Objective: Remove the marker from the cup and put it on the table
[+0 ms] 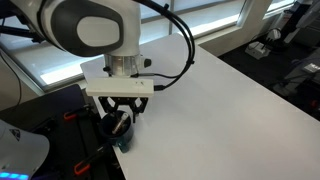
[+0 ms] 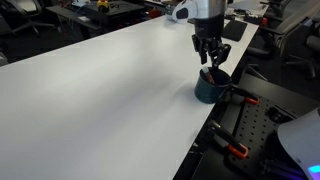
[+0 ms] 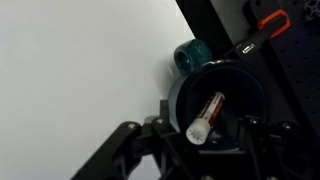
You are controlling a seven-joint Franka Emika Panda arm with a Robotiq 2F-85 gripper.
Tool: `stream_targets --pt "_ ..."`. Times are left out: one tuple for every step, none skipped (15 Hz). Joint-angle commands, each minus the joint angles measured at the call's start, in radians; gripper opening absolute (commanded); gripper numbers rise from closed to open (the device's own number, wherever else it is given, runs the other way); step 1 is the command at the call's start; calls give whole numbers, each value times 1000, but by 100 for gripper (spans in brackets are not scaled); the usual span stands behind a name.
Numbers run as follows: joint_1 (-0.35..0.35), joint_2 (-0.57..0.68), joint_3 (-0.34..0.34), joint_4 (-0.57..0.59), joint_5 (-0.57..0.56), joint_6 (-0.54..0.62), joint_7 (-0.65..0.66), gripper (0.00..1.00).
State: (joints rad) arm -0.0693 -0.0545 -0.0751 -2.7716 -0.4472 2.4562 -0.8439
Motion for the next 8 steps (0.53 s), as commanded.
stream_targets --pt "3 -6 2 -1 -17 -18 -33 53" --pt "3 -4 1 -1 -15 -3 -56 78" --pt "4 0 -1 -1 -10 21 -90 82" --pt "4 2 -3 -3 0 45 -135 84" --pt "5 4 -3 -4 11 64 -171 89" --pt "6 6 -3 -4 18 80 -202 97" --pt "6 9 -2 -5 24 92 -226 99" --pt "6 11 -2 -4 30 98 -246 100"
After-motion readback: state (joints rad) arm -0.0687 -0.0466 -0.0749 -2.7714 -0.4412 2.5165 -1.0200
